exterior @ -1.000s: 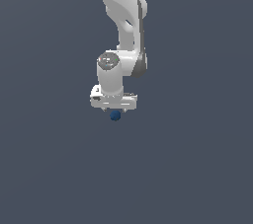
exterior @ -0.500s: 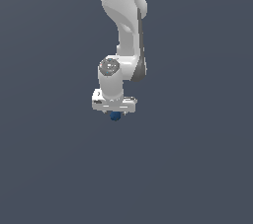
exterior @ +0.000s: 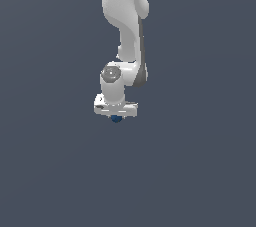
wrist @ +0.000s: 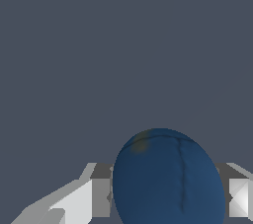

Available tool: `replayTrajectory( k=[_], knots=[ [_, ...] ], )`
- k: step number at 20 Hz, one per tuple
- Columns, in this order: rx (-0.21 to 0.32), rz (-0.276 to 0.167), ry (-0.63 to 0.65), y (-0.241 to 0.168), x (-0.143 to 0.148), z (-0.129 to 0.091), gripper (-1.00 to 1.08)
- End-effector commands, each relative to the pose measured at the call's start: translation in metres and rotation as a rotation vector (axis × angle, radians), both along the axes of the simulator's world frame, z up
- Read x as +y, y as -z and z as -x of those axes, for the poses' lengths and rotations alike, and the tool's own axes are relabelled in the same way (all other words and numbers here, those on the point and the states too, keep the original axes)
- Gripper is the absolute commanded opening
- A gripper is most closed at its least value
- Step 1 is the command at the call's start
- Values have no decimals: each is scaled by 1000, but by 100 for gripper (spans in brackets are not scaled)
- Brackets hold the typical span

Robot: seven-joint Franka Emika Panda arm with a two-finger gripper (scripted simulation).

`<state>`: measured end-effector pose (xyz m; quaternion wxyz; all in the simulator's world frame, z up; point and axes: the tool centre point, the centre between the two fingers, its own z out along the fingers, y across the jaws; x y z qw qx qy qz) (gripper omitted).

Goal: Pick up the object and move it to a goal position.

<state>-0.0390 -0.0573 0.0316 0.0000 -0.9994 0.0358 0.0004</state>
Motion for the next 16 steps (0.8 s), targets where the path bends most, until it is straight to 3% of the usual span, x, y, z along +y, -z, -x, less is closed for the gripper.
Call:
replayTrajectory(
  k=[1, 16],
  knots=[
    [-1, 0, 0, 1, 0, 0, -100],
    [-1, 0, 0, -11, -4, 3, -100]
  ],
)
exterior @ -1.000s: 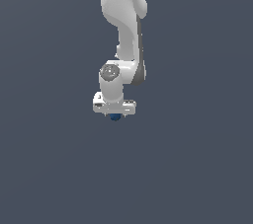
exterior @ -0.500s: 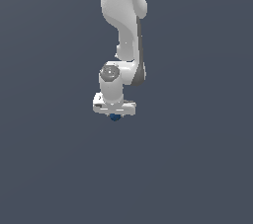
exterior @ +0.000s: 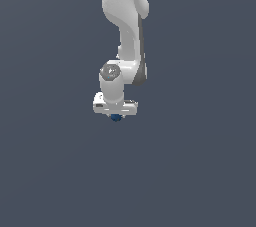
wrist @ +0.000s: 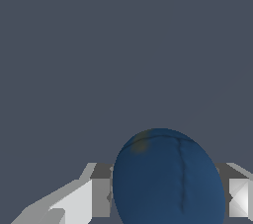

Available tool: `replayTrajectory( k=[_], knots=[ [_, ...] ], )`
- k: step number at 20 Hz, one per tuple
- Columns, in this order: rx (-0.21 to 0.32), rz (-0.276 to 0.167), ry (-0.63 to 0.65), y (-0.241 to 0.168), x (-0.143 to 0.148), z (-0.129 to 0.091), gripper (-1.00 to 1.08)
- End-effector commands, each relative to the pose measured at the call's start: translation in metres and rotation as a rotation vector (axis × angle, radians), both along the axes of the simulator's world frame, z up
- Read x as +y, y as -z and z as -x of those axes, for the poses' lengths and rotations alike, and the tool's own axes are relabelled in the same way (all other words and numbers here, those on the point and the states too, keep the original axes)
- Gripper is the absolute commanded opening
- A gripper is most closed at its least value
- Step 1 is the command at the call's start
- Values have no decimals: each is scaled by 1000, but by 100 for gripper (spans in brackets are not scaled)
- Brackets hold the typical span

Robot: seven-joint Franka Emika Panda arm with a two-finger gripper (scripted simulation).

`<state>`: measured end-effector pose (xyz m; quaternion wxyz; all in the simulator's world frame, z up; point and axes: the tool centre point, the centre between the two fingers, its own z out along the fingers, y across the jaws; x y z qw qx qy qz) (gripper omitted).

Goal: Pick up the object and move it to a goal position.

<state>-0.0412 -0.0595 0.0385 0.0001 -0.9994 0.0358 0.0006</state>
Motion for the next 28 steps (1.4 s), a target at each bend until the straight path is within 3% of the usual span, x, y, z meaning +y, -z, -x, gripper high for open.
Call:
replayTrajectory(
  k=[1, 11, 28],
  knots=[
    [-2, 0, 0, -8, -2, 1, -100],
    [-2, 0, 0, -71, -21, 17, -100],
    [-2, -2, 1, -252, -76, 62, -100]
  ],
)
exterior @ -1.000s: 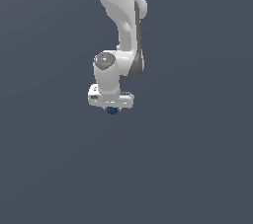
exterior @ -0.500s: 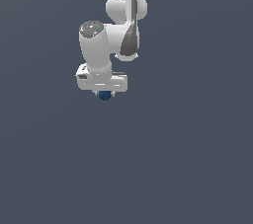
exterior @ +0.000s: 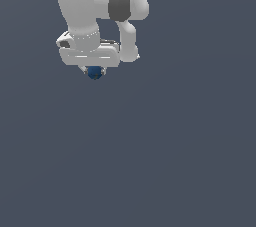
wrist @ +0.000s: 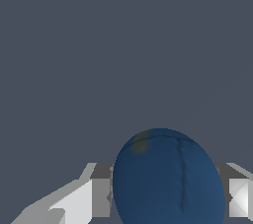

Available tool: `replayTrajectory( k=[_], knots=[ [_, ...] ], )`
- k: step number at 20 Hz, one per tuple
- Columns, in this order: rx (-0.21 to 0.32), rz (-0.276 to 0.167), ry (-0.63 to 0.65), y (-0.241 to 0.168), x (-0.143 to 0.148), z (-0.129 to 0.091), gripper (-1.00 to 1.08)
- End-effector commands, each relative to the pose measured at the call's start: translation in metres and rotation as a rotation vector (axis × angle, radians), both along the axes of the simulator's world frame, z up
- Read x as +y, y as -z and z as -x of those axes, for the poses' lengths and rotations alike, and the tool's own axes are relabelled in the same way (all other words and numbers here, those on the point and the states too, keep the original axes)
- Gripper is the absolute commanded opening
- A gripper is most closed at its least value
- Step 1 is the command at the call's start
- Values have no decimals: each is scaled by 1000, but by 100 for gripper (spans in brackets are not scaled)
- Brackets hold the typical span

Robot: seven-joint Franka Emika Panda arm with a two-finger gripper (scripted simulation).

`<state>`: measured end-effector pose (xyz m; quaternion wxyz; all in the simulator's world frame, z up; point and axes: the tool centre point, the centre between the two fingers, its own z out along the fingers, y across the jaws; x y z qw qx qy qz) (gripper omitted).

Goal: Pick up the object and move it to a goal position.

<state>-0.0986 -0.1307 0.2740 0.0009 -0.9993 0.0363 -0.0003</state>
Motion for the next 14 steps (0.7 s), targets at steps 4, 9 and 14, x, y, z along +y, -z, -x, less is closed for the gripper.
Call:
replayTrajectory(
  k=[4, 9, 14],
  knots=[
    [0, 0, 0, -59, -17, 14, -100],
    [0, 0, 0, -111, -33, 25, -100],
    [0, 0, 0, -159, -48, 35, -100]
  ],
)
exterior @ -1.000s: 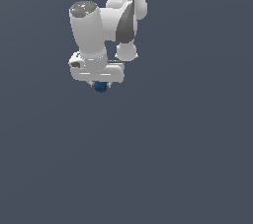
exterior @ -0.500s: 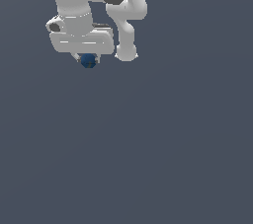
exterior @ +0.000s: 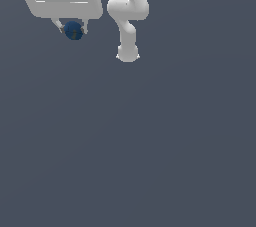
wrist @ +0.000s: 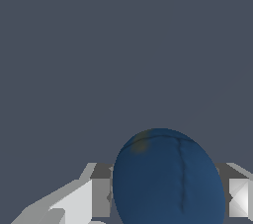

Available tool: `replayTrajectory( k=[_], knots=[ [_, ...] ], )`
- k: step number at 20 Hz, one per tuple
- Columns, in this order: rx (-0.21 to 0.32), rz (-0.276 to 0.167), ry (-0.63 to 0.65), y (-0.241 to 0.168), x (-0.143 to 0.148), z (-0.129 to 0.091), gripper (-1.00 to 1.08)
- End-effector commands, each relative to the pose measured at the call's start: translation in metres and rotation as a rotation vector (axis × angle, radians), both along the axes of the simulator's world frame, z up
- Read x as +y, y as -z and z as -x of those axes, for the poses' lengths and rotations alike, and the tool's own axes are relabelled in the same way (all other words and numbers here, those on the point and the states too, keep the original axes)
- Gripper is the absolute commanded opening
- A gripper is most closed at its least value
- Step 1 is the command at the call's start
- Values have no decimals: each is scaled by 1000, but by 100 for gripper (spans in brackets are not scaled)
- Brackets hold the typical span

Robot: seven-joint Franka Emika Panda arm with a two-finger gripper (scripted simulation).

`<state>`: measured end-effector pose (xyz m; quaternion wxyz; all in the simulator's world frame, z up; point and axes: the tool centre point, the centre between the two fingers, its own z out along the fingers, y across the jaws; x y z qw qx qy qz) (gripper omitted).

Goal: Pick up the object and move it to a goal position.

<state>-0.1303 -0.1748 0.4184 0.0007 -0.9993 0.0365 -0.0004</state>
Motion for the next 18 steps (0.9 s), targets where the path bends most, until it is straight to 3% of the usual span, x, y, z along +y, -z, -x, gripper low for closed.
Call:
replayTrajectory(
  k=[1, 9, 18],
  knots=[
    [1, 0, 0, -23, -7, 5, -100],
    [1, 1, -1, -70, -21, 12, -100],
    [1, 1, -1, -85, -27, 13, -100]
  ],
)
